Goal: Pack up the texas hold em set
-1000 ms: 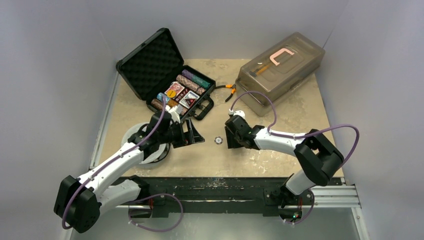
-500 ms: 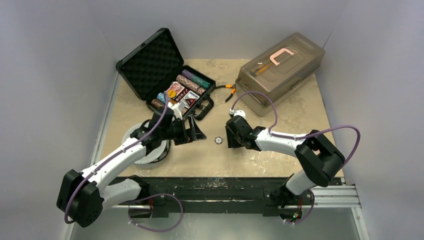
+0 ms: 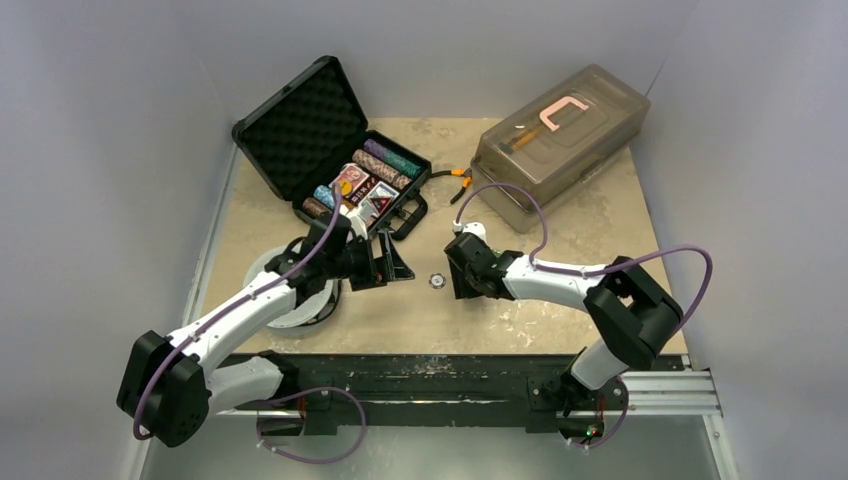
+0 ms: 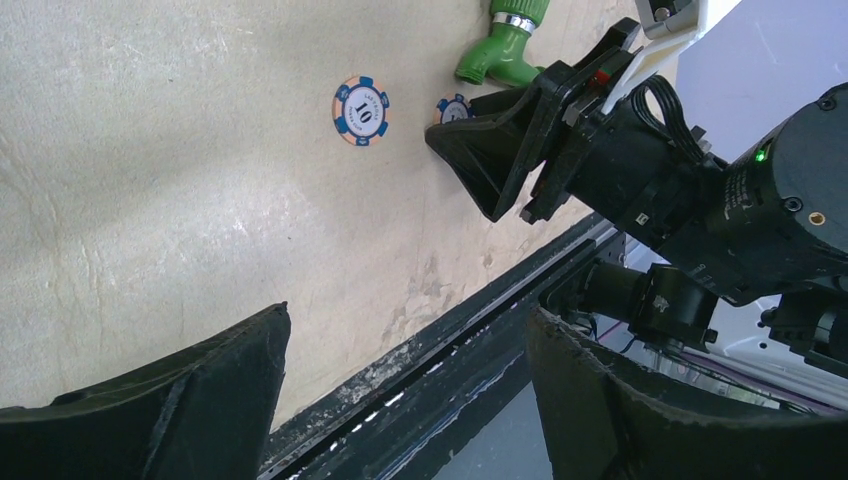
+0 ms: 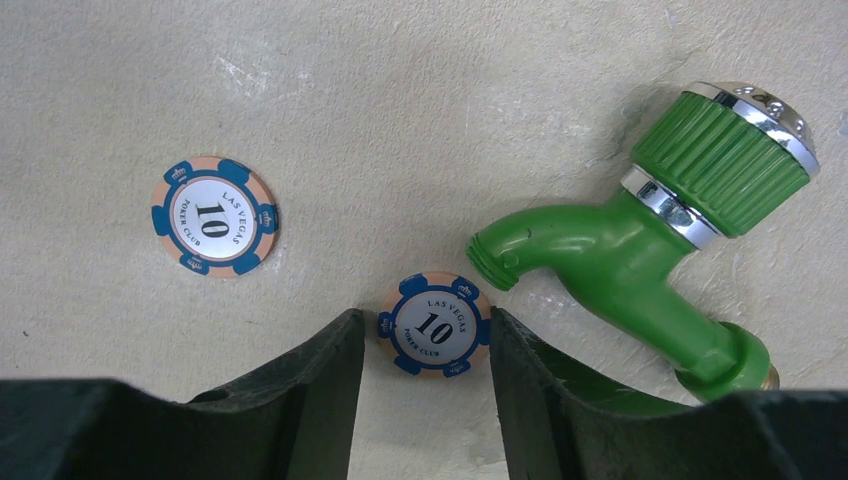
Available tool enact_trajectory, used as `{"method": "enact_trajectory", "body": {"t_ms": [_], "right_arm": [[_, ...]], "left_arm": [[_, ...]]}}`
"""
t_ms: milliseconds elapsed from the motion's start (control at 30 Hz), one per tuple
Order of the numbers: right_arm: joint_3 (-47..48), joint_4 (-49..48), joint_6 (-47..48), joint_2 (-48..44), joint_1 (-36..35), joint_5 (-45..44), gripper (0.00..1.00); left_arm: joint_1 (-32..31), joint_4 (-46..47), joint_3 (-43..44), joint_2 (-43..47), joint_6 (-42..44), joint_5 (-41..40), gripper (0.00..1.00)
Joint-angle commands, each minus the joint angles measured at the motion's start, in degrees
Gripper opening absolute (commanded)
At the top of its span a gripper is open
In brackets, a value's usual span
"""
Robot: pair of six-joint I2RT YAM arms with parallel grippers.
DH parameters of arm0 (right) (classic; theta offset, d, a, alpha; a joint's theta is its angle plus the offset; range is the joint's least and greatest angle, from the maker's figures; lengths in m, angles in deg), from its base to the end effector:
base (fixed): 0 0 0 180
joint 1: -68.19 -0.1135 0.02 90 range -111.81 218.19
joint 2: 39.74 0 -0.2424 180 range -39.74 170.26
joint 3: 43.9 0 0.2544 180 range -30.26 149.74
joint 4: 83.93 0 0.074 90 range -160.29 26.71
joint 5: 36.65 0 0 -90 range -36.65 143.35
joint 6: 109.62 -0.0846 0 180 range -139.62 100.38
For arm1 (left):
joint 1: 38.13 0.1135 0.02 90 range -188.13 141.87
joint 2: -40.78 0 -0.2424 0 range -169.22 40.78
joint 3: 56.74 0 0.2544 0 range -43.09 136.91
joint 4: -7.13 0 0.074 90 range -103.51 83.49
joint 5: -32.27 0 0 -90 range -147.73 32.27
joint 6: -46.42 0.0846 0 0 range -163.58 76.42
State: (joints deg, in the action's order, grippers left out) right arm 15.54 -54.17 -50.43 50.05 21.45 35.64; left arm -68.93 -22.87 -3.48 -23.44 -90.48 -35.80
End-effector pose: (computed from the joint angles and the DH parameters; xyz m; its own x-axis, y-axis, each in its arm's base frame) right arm 0.2351 0.2123 0.0933 -0.8124 -0.1514 -0.5631 -0.2023 0.9789 0.0287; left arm 0.2239 -0.1702 0.1835 -0.9084 -0.2470 -0.3372 0.0789 0.6908 -0.7187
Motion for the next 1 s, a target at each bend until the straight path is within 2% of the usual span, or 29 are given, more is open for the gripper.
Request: {"method": "enact_trajectory", "body": {"t_ms": [0, 200, 433, 800, 967], "right_arm": [[0.8, 4.9, -1.5, 3.0, -0.4, -0.5, 0.45], [1.1, 4.8, -1.4, 3.6, -0.6, -1.0, 0.37], [0.7, 1.8, 0.1, 2.7, -1.4, -1.2, 0.33], [1.1, -5.4, 3.8, 0.5, -1.3, 1.1, 0.30], [1.3, -8.2, 6.2, 0.1, -1.3, 2.2, 0.29]], "left_arm": [[-0.1, 2.8, 2.3, 0.0, 0.2, 1.0, 0.84], [0.0, 1.8, 2.8, -0.2, 0.5, 1.1, 0.84], [0.8, 3.4, 3.1, -1.7, -0.5, 3.6, 0.84], [6.6, 12.9, -2.0, -2.9, -7.2, 12.3, 0.84], [10.7, 15.5, -1.7, -6.9, -8.6, 18.5, 0.84]]}}
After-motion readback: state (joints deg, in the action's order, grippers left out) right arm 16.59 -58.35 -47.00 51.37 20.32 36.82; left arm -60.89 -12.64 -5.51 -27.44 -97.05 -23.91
